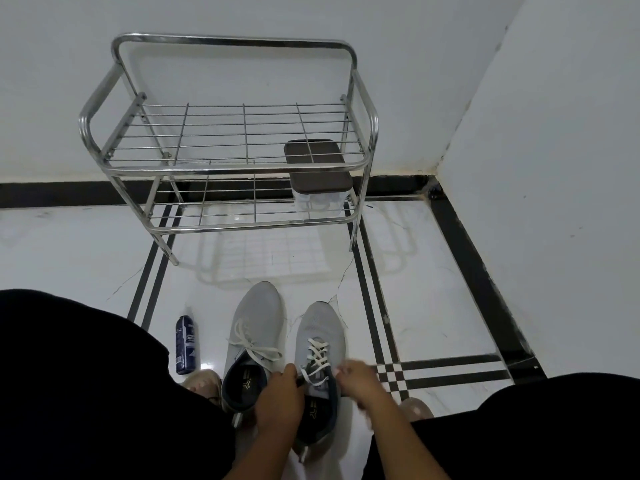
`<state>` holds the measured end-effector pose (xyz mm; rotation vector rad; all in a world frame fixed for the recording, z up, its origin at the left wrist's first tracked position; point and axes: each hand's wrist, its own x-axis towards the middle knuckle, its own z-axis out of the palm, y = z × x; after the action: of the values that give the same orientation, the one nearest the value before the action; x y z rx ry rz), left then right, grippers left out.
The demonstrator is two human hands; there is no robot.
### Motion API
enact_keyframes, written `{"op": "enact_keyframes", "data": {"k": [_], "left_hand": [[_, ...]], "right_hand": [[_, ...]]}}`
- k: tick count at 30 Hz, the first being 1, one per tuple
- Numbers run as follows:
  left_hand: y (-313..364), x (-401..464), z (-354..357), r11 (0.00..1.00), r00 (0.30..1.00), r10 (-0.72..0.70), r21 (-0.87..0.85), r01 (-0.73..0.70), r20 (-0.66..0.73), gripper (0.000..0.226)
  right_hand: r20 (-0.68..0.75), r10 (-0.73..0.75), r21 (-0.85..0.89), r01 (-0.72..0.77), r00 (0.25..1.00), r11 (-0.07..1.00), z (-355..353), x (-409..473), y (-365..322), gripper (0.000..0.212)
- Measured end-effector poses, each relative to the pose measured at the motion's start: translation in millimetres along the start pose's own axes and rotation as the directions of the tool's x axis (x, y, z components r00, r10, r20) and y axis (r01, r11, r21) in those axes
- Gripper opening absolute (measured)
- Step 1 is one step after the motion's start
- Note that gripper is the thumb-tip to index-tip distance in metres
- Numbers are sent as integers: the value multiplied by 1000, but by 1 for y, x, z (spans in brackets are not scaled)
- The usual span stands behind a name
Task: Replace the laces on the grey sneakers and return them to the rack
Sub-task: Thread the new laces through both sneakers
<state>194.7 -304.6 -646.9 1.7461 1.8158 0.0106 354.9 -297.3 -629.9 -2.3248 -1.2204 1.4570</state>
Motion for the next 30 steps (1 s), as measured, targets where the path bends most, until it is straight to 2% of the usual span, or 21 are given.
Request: {"op": "enact_keyframes", "data": {"k": [1, 3, 4, 6, 8, 10, 12, 14, 18, 22, 25, 30], "left_hand": [[-1, 1, 0, 1000, 1000, -8, -5, 8, 7, 16], [-4, 3, -2, 999, 999, -40, -33, 40, 8, 14], [-4, 4, -3, 998, 998, -57, -34, 57, 11, 13], [-3, 5, -3, 998, 998, -56, -3, 56, 31, 15], [1, 4, -3, 999, 998, -25, 28, 23, 61, 21], [4, 6, -4, 999, 998, -21, -36, 24, 66, 23], [3, 9, -4, 992, 998, -46, -116, 51, 49, 21], [-1, 14, -3, 991, 999, -38, -125, 42, 38, 21], [-3, 20, -1, 988, 999, -21, -154, 27, 38, 20], [-2, 23, 3, 1000, 999, -16, -5, 16, 32, 24], [-2, 21, 5, 998, 1000, -17, 57, 16, 13, 23], [3, 26, 0, 998, 981, -24, 62, 12, 194, 29]], "right_hand": [[36, 12, 4, -12, 999, 1000, 11, 1, 6, 23], [-1, 69, -11, -69, 998, 998, 10, -1, 10, 21], [-68, 136, -32, -139, 988, 990, 4, 1, 13, 19], [-223, 303, -10, -313, 926, 950, -13, 4, 20, 29], [-236, 347, -38, -365, 908, 930, -17, 2, 23, 36], [-171, 267, -82, -284, 948, 955, -9, 3, 20, 35], [-97, 139, -41, -144, 985, 989, 2, 4, 17, 26], [-58, 42, -40, -45, 997, 998, 8, 4, 14, 22], [-70, 35, 12, -34, 997, 999, 10, 6, 15, 14], [-142, 72, -21, -76, 987, 997, 9, 6, 18, 30], [-130, 83, -42, -89, 988, 995, 12, 7, 18, 30], [-93, 73, -88, -81, 993, 993, 9, 5, 13, 16]]}}
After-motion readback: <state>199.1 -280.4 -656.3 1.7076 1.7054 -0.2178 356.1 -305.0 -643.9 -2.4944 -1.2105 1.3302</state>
